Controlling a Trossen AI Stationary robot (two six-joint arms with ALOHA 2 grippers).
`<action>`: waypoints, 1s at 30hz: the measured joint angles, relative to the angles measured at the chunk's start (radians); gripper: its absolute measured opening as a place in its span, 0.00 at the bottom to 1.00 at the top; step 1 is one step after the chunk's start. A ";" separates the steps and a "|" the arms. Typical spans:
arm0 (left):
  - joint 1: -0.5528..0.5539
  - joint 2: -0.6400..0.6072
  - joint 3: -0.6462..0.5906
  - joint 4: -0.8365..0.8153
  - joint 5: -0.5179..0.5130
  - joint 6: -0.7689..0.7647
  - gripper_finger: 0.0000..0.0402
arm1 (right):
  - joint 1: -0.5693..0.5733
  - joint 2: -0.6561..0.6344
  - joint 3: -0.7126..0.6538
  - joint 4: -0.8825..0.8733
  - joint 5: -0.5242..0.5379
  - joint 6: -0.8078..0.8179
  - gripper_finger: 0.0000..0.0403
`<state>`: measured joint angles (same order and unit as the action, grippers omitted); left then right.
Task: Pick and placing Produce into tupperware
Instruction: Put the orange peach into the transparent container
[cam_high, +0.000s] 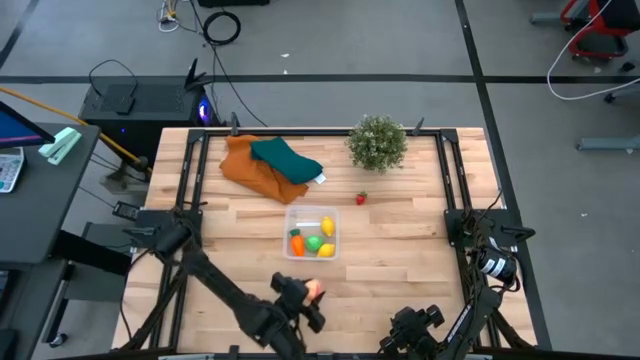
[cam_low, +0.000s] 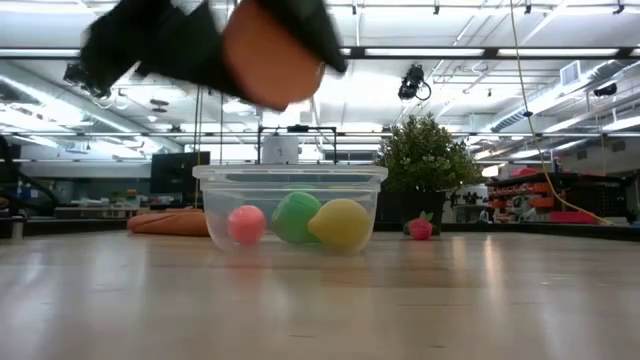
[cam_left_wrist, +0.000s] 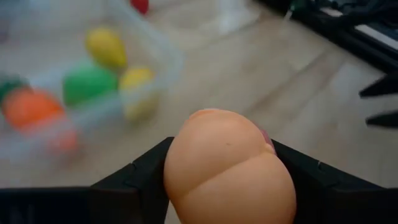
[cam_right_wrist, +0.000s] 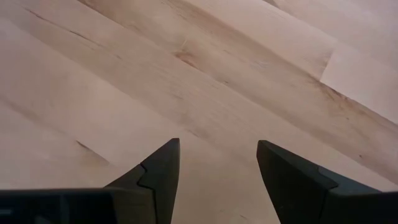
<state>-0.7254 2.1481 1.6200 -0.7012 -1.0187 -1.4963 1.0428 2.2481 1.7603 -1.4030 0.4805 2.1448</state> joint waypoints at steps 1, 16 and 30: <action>0.016 -0.014 0.013 -0.014 -0.002 0.040 0.59 | 0.000 0.000 0.000 0.003 0.000 0.000 0.45; 0.414 -0.159 0.018 -0.209 0.362 0.368 0.61 | 0.000 0.000 0.000 0.028 0.025 0.009 0.45; 0.648 -0.154 -0.008 -0.185 0.697 0.487 0.59 | 0.000 0.000 0.000 0.048 0.047 0.048 0.45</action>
<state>-0.0777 1.9938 1.6115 -0.8862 -0.3220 -1.0094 1.0430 2.2482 1.7603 -1.3553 0.5270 2.1924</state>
